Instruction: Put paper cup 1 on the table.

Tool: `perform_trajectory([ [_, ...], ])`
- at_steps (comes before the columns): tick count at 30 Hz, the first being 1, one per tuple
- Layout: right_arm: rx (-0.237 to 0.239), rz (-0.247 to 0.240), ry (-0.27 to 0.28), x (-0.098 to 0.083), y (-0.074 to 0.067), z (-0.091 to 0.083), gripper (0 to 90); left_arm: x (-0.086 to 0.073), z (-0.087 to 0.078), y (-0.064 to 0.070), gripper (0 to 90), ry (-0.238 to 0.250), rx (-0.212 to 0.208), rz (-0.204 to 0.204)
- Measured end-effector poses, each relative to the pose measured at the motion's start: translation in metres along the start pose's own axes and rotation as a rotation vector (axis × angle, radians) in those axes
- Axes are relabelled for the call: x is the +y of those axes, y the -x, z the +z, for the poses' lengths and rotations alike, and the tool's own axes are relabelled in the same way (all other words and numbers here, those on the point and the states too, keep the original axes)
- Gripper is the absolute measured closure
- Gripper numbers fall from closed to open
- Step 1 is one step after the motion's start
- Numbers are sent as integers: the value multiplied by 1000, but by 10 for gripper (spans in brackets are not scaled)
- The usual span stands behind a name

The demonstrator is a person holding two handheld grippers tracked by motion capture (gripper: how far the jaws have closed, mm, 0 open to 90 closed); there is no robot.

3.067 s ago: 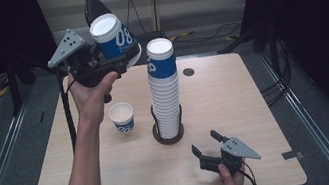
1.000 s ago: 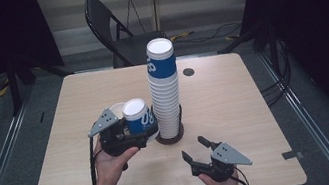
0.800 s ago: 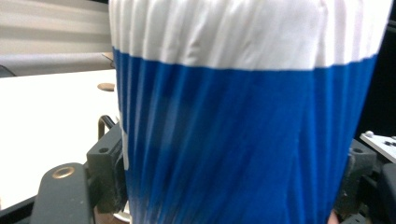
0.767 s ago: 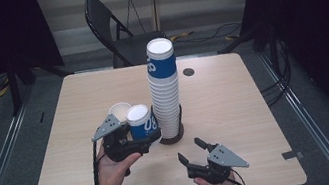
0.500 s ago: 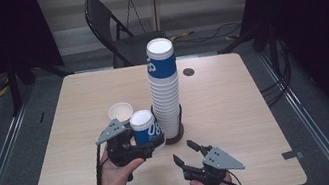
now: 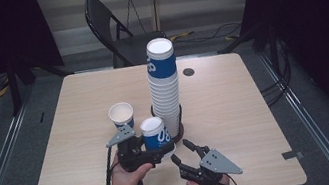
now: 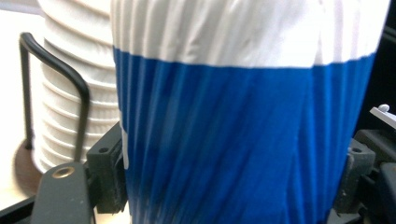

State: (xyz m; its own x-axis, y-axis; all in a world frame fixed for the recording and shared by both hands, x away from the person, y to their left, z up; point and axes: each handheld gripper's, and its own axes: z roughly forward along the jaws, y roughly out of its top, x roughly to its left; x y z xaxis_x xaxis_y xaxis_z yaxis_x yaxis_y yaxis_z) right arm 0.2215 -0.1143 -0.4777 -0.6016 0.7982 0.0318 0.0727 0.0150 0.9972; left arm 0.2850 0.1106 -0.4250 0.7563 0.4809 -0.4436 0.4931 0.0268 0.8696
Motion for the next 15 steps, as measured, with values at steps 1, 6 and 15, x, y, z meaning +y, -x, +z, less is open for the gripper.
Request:
perform_trajectory([
  [1,1,-1,8,0,0,-1,439,0,0,0,207,0,0,0],
  [6,12,-25,75,2,-3,-3,478,-5,2,1,208,5,-11,-64],
  [15,18,-50,120,2,-8,-3,553,-11,9,2,208,-9,-66,-176],
])
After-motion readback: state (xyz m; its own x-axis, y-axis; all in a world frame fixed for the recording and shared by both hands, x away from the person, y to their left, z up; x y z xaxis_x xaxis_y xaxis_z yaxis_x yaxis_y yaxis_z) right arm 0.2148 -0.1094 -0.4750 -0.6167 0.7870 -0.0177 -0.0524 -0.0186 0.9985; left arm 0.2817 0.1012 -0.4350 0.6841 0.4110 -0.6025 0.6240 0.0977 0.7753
